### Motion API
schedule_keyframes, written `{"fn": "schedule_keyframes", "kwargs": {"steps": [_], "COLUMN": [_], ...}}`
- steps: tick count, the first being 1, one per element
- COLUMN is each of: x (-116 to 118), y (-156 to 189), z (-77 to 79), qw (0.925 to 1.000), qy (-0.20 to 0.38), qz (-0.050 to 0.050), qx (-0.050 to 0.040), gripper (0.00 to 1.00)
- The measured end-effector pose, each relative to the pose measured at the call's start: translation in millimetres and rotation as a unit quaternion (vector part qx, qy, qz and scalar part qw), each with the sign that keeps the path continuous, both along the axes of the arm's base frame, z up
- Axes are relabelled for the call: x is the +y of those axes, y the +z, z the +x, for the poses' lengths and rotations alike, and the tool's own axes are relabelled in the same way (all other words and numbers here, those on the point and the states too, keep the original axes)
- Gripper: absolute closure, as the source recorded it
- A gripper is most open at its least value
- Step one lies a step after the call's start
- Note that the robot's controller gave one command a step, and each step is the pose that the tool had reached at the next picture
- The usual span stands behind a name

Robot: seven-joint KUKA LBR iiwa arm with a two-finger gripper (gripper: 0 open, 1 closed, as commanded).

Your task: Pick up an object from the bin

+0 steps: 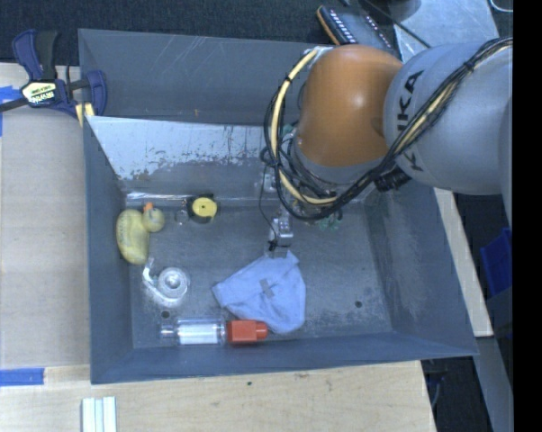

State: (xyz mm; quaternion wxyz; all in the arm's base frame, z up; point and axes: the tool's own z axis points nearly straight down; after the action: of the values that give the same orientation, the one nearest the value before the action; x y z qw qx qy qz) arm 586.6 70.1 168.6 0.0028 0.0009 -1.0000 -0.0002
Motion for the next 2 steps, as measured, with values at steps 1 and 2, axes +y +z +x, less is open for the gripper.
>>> {"fn": "schedule_keyframes", "kwargs": {"steps": [1, 2], "x": [-0.4, -14.1], "y": [4.9, -9.7], "z": [1.9, 2.0], "qw": [1.0, 0.9995], "qy": [-0.001, 0.032], "qz": [0.0, 0.0], "qx": [-0.0044, -0.0017], "gripper": [0.0, 0.0]}}
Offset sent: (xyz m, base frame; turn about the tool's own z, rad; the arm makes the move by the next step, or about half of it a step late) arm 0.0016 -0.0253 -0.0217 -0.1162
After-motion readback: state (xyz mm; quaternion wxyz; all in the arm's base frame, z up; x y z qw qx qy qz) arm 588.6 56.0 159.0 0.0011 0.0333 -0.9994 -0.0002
